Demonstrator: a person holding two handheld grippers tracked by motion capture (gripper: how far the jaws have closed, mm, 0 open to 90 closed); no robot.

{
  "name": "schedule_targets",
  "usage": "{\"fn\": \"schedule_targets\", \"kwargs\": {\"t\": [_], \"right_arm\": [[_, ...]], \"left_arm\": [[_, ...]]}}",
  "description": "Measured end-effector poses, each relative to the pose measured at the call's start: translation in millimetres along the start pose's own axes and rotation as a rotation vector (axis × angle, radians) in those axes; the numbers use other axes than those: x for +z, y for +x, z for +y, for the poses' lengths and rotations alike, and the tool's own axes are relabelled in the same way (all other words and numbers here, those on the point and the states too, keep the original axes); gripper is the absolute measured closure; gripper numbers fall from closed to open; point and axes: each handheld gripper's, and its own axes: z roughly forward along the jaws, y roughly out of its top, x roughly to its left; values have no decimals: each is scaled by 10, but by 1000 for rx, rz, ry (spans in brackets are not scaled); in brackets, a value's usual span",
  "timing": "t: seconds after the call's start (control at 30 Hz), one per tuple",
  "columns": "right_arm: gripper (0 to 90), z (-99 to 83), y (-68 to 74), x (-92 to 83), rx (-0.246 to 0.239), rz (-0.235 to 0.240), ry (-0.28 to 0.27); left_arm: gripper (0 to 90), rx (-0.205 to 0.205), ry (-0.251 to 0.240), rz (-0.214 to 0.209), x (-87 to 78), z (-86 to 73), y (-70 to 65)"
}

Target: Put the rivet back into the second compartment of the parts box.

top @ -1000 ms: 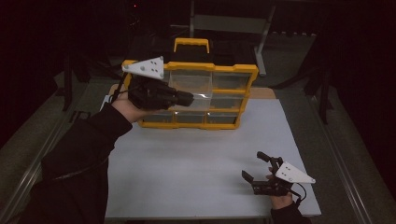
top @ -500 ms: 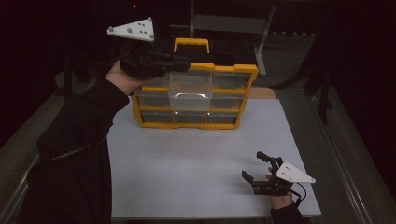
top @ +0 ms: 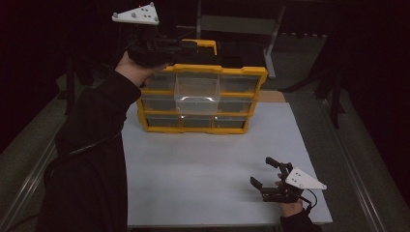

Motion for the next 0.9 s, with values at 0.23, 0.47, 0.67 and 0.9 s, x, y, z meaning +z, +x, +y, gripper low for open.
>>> {"fn": "schedule_targets", "kwargs": {"t": [0.23, 0.47, 0.67, 0.9], "right_arm": [[94, 1, 0, -5, 1, -2, -2], [94, -2, -4, -3, -2, -3, 1], [94, -2, -4, -8, -1, -6, 1], [94, 0, -5, -15, 1, -6, -3]], "left_arm": [[827, -43, 24, 18, 113, -110, 70], [826, -107, 128, 80, 271, -181, 116], [827, -104, 139, 47, 344, -236, 101], [826, -94, 143, -22, 388, -351, 126]]}}
